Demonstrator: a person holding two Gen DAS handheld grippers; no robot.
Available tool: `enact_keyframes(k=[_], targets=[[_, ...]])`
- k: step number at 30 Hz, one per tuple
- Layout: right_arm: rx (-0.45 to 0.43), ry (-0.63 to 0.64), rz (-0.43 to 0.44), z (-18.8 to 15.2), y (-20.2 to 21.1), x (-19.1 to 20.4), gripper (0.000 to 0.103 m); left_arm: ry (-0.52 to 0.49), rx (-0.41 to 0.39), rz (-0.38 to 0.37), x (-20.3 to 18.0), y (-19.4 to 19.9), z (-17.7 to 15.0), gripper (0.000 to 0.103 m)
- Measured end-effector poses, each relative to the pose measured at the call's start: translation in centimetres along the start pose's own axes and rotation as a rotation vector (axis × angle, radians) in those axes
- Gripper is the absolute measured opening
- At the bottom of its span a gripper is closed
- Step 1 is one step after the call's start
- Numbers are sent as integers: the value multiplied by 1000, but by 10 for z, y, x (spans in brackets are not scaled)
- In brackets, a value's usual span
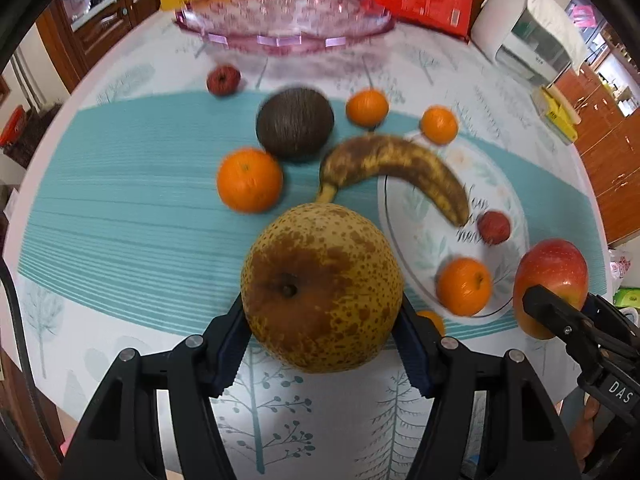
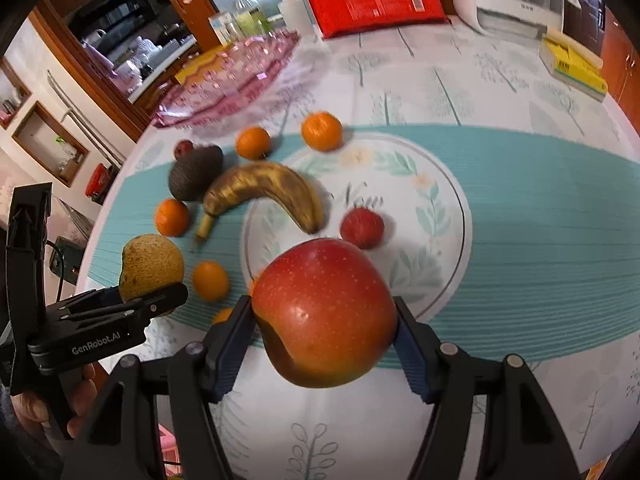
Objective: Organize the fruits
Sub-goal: 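Lift and carry the pear and apple with both tools into the pink glass bowl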
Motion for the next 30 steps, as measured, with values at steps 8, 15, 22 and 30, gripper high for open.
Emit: enact_keyframes(k=[8, 15, 22, 30], targets=[[-106, 46, 48, 54, 29, 34, 67, -44, -89, 28, 11, 56, 57, 65], [-220, 142, 79, 139, 47, 78, 67, -73, -246, 89, 34, 112, 142, 65], [-310, 188, 50, 226, 28, 114, 67, -81, -345, 150, 64, 125, 230, 65], [-188, 139, 13, 261, -69, 126, 67, -47, -250, 128, 95, 41, 277, 65]])
Point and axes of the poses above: each gripper's, at about its wrist camera, not at the fingertips, and y roughly against the way its jaws point, x to its left, z to its top, the point moved 8 cm from there along -y, roughly the way its jaws point, and after that the axes turned 8 degrees about -x, right-handed, at the moved point
